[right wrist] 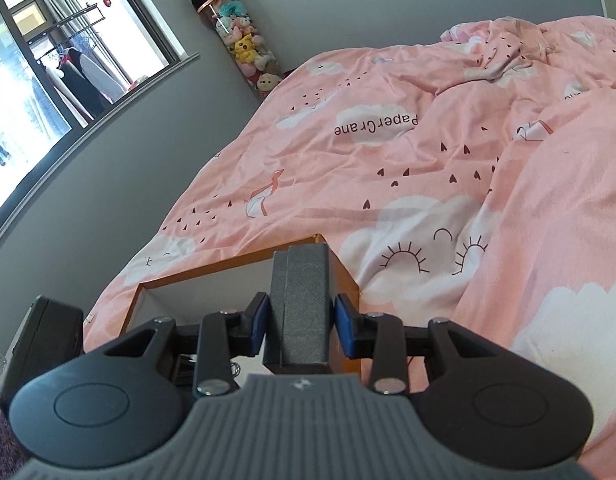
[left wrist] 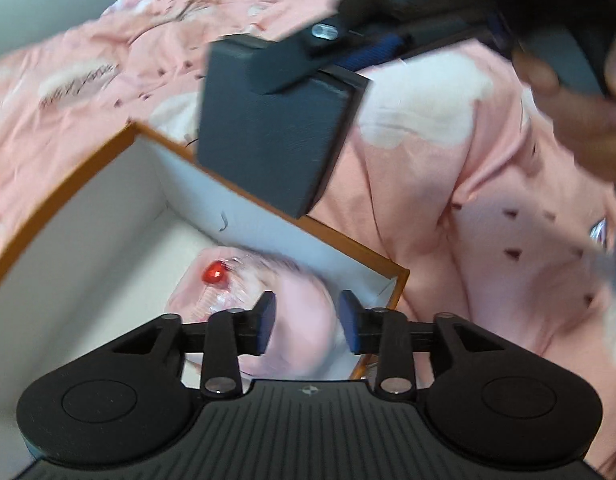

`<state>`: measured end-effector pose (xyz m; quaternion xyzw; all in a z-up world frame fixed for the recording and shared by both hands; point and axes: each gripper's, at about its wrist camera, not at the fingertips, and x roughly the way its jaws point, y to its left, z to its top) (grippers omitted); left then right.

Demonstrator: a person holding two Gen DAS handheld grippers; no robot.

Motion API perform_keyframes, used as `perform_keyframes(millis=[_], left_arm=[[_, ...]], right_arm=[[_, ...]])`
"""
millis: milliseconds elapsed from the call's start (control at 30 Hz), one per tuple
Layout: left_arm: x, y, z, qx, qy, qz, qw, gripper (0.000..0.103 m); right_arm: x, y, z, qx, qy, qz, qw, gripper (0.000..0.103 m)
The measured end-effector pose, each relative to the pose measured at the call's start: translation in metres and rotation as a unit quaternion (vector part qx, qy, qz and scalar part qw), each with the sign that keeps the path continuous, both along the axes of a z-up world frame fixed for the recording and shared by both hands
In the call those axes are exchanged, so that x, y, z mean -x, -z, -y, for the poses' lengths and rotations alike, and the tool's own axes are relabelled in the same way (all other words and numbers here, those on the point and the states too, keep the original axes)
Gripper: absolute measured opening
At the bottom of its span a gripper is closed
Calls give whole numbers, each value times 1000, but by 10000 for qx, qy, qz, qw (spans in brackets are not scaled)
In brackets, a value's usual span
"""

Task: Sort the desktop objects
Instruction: 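Lower the pink pouch into the box and open the left gripper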

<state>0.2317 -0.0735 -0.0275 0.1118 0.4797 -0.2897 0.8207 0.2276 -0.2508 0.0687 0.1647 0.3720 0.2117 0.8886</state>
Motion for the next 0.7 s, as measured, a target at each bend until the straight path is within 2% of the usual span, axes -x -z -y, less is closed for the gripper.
perform_keyframes(millis=[33, 100, 167, 267, 367, 433, 533, 600, 700], left_arm=[[0, -2, -7, 121, -115, -64, 9998, 58], [0, -6, -20, 323, -381, -159, 9986, 58], [-8, -7, -30, 315, -909, -423, 9945, 58], [-20, 4, -49, 212, -1792, -876, 9797, 58], [-29, 18, -63, 281, -2395, -1270, 9622, 55], [-32, 28, -66, 396, -2515, -1486, 9555, 45], [-33, 38, -64, 483, -2552, -1522, 9536, 34], [-32, 40, -61, 651, -2520, -1468, 9543, 34], [-31, 38, -55, 661, -2427, -1278, 9594, 34]], right_arm=[[0, 0, -1, 7, -13, 6, 10000, 38], [1, -2, -3, 34, -33, 30, 10000, 38], [2, -3, -5, 67, -53, 62, 9999, 38], [2, -4, -12, 80, -122, 85, 9999, 38], [2, -6, -20, 130, -222, 135, 9996, 38], [2, -7, -26, 219, -279, 174, 9992, 38], [2, -7, -31, 293, -316, 158, 9989, 38], [2, -5, -33, 320, -338, 122, 9988, 38], [1, -1, -36, 354, -368, 64, 9987, 38]])
